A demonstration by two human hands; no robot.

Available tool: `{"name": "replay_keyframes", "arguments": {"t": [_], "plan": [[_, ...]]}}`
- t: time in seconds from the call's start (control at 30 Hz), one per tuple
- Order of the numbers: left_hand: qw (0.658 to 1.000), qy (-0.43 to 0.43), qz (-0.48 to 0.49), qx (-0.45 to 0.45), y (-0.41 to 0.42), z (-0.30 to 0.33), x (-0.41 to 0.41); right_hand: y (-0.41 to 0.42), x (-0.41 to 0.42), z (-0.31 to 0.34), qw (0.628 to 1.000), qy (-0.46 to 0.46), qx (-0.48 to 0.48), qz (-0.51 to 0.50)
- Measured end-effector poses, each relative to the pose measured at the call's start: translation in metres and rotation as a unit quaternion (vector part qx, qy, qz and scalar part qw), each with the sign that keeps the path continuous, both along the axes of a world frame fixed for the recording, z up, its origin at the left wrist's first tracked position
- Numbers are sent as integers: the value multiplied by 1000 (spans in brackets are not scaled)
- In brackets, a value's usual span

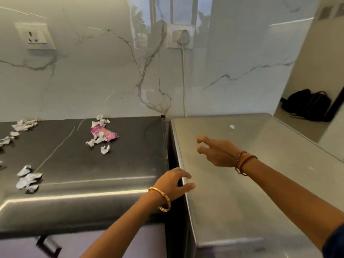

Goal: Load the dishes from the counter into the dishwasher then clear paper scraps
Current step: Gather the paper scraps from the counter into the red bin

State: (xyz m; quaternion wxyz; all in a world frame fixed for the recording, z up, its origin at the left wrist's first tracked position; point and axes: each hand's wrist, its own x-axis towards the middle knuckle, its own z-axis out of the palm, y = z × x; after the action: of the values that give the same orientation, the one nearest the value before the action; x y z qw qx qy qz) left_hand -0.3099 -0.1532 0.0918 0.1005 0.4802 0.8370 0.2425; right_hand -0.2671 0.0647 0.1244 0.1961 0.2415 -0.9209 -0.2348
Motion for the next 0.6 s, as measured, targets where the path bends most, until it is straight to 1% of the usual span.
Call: {"name": "replay_keyframes", "arguments": {"t": [0.07, 0.13, 0.17, 0.2, 0.23, 0.27, 0.3, 0.37, 0.47, 0.53, 0.57, 0.6], "plan": [[997, 12, -53, -57, -6, -8, 37, -15, 45, -10, 993, -63, 4, -96], [991, 30, -72, -112, -7, -19, 67, -16, 82, -21, 969, -171, -15, -178], [987, 55, -80, -129, -7, -24, 82, -15, 102, -27, 950, -211, -45, -227], [982, 92, -81, -141, -9, -30, 93, -15, 120, -34, 924, -238, -109, -279], [976, 134, -82, -150, -9, -34, 92, -12, 127, -38, 902, -250, -169, -309], [968, 157, -90, -171, -12, -41, 112, -14, 157, -46, 879, -264, -208, -338], [962, 172, -84, -194, -14, -45, 124, -17, 175, -56, 868, -266, -229, -351], [953, 204, -44, -218, -18, -59, 125, -26, 186, -76, 860, -245, -269, -358], [951, 222, 8, -215, -13, -66, 136, -29, 202, -91, 860, -230, -264, -372], [948, 243, 38, -202, -8, -67, 145, -27, 209, -95, 874, -222, -234, -363], [942, 258, 59, -206, -4, -69, 147, -24, 211, -98, 892, -210, -198, -348], [940, 274, 77, -186, -1, -73, 147, -21, 213, -101, 902, -200, -174, -341]]}}
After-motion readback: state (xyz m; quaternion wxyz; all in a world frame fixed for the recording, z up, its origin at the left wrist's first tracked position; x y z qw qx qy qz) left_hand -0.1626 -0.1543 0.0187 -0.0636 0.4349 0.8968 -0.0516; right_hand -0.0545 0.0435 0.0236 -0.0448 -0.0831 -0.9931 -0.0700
